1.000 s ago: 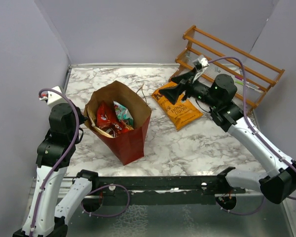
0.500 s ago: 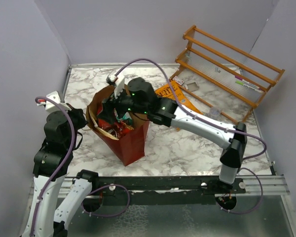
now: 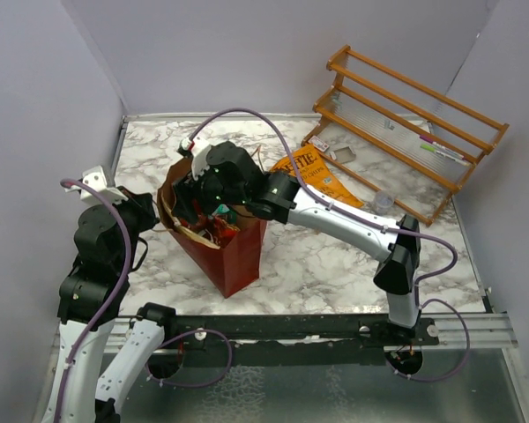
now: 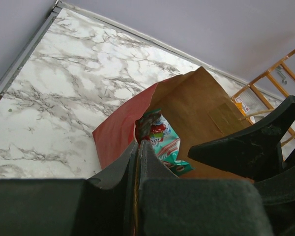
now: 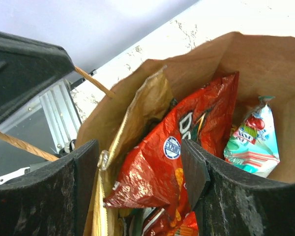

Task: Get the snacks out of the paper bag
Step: Take out the snack from the paper bag.

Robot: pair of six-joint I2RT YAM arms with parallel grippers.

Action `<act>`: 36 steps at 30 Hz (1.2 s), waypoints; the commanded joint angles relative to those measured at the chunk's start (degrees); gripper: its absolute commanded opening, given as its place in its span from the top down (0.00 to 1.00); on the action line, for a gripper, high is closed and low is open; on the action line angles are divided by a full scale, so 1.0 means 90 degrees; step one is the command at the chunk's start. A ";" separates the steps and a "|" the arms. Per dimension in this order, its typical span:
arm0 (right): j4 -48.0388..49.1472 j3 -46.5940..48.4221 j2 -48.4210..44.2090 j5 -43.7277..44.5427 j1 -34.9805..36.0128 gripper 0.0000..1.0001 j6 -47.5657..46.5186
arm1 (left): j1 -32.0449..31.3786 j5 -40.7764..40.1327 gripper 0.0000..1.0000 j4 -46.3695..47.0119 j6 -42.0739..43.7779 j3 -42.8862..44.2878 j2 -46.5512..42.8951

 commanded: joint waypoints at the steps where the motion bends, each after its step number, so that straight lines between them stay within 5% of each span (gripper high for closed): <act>1: -0.0415 0.0701 0.0451 0.0103 0.0149 0.33 -0.0034 | -0.0031 0.0153 1.00 0.0800 0.0028 0.0074 -0.0090; 5: -0.0715 0.1235 0.0910 0.0476 0.0300 0.34 -0.0113 | -0.0041 0.0152 1.00 0.0796 0.0045 0.0097 -0.0114; 10: -0.1130 0.1747 0.1379 0.1028 0.0386 0.47 -0.0152 | -0.0041 0.0149 1.00 0.0752 0.0056 0.0132 -0.0145; 16: -0.1184 0.1882 0.1321 0.1332 0.0396 0.81 -0.0249 | -0.0051 0.0087 1.00 0.0737 0.0066 0.0082 -0.0202; 21: -0.0270 0.1244 0.0369 0.1566 0.0401 0.98 -0.0472 | -0.0060 -0.0129 1.00 0.0637 0.0029 -0.0012 -0.0243; 36: 0.2783 -0.0568 -0.1650 0.1944 0.0391 0.99 -0.0502 | -0.0060 -0.0385 1.00 0.0459 -0.0047 -0.0083 -0.0346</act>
